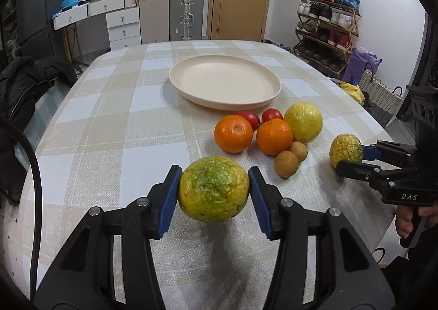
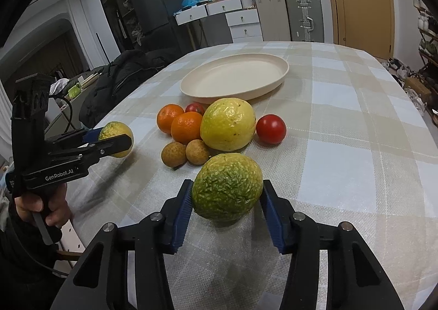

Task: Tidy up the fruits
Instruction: 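Carry both held green fruits up and over to the cream plate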

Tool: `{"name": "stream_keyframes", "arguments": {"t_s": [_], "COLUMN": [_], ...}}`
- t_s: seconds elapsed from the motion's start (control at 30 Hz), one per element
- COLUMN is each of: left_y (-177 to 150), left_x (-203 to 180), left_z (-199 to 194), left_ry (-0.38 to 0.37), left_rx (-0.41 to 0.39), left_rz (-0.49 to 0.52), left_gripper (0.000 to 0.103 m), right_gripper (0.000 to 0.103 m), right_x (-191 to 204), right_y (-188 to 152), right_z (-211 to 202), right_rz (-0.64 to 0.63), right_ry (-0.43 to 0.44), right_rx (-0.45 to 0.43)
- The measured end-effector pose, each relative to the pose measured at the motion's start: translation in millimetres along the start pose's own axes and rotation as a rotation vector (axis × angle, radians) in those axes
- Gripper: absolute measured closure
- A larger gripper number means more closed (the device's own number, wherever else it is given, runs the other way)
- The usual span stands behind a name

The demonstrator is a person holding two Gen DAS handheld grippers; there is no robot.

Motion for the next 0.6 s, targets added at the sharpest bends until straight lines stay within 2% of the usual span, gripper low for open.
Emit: {"name": "stream_keyframes", "arguments": {"t_s": [0.27, 0.6], "left_y": [20, 44], "left_x": [4, 5], "left_z": [-12, -18], "left_ry": [0.004, 0.015], "left_rx": [-0.076, -0.128], "left_rz": [-0.014, -0.012], "left_gripper": [0.056, 0.056], "right_gripper": [0.053, 0.053], "right_x": [5, 4], "right_y": [13, 44], "right_z": [-6, -19], "right_rz": [-0.002, 0.031], "right_ry": [0.018, 0.036], "right_rx": [-0.039, -0.102]}}
Point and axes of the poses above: each gripper's, at about its wrist camera, not at the fingertips, and z roughly the way its jaws point, x to its left, y to its top, the point moved 10 cm from there along z, roughly the way its jaws point, and after that the axes turned 9 degrees about -y, right-handed, at the moved point
